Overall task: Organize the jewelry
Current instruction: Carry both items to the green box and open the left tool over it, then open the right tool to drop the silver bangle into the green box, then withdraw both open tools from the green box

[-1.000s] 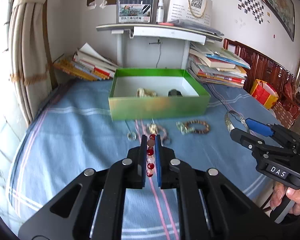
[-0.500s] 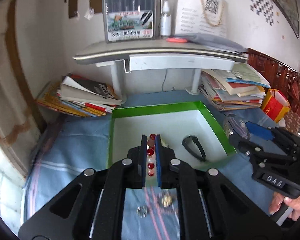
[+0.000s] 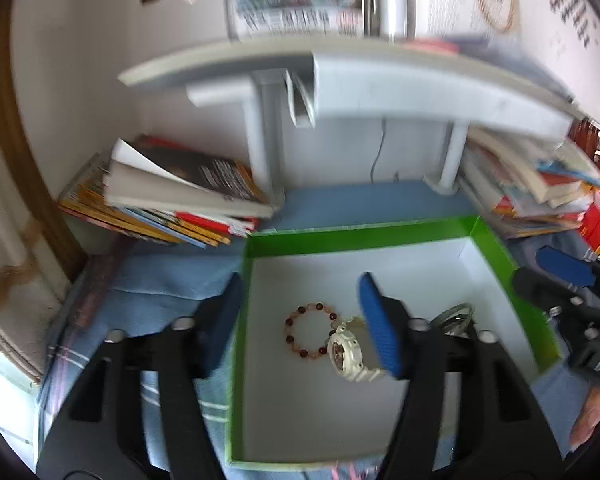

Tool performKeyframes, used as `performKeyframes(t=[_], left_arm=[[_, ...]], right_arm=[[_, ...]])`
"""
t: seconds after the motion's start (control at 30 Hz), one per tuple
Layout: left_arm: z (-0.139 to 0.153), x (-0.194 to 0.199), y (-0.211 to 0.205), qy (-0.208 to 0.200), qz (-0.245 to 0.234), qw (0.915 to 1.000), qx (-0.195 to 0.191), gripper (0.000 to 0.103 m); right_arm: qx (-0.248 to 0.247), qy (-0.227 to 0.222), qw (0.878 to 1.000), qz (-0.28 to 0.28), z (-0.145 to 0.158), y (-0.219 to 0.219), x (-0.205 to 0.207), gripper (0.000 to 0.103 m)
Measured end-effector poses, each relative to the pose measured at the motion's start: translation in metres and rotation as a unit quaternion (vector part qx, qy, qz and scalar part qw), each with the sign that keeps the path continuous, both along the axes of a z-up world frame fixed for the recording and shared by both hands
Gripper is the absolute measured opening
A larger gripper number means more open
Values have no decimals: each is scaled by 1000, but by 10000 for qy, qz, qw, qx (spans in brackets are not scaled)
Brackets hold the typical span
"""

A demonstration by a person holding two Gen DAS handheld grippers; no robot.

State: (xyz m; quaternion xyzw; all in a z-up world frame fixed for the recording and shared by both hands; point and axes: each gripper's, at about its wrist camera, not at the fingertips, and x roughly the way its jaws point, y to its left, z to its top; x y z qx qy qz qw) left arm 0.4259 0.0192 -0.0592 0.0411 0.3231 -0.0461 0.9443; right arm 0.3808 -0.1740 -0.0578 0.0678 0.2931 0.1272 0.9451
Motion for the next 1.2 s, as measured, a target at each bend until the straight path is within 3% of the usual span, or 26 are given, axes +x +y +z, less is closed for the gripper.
performKeyframes(t=[0.1, 0.23, 0.43, 0.57, 0.67, 0.9, 1.2], left_arm=[[33, -47, 13, -542, 52, 9984, -141, 85], [52, -113, 24, -833, 6, 9959, -338, 92], [44, -208, 35, -896, -52, 9932, -743, 96], [27, -259, 32, -846, 84, 9947, -586, 96], [9, -284, 29, -748, 146, 9958, -498, 96], [-38, -317, 20, -297, 44, 9983, -492, 96], [-33, -322, 11, -323, -95, 9987, -391, 96]], right_arm=[[166, -355, 9992, 60, 25, -11, -44, 66], [249, -772, 9966, 107, 47, -25, -117, 71], [236, -924, 9954, 17, 40, -32, -205, 76], [118, -723, 9973, -69, 16, -30, -242, 76], [-156, -618, 9979, -105, -3, -22, -263, 76], [-239, -420, 9988, 51, -27, -10, -292, 76], [-235, -426, 9988, 115, -27, -7, -302, 76]])
